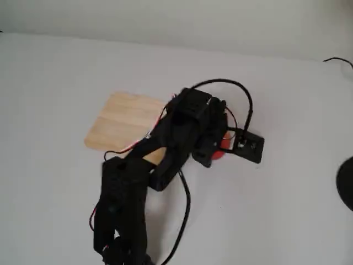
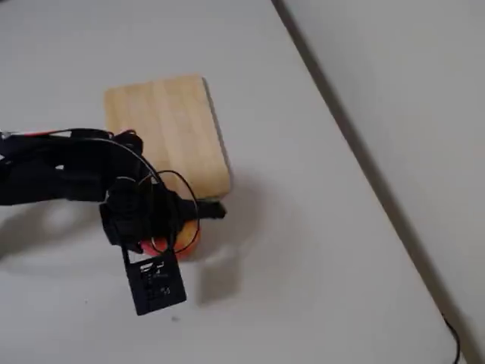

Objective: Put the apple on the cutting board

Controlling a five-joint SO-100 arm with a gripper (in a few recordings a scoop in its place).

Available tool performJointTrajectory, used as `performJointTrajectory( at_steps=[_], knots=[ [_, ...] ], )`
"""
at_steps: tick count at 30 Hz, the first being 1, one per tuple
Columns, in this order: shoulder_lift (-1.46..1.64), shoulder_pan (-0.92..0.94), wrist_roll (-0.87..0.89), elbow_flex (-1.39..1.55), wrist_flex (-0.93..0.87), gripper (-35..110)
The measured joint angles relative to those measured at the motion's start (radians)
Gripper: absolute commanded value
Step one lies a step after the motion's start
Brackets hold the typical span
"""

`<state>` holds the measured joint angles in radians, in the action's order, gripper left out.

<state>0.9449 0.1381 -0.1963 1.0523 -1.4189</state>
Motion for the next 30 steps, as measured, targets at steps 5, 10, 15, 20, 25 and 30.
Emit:
performJointTrajectory(
  at_steps=[5,10,15,20,25,30],
  knots=[
    [-0.009,0.006,0.020,-0.064,0.000,2],
    [-0.018,0.003,0.026,-0.104,-0.018,1],
    [-0.021,-0.006,0.048,-0.150,-0.089,1],
    [-0.021,-0.063,0.069,-0.255,-0.209,2],
    [0.055,-0.193,0.101,-0.325,-0.282,2],
    [0.110,-0.353,0.152,-0.337,-0.307,2]
  ],
)
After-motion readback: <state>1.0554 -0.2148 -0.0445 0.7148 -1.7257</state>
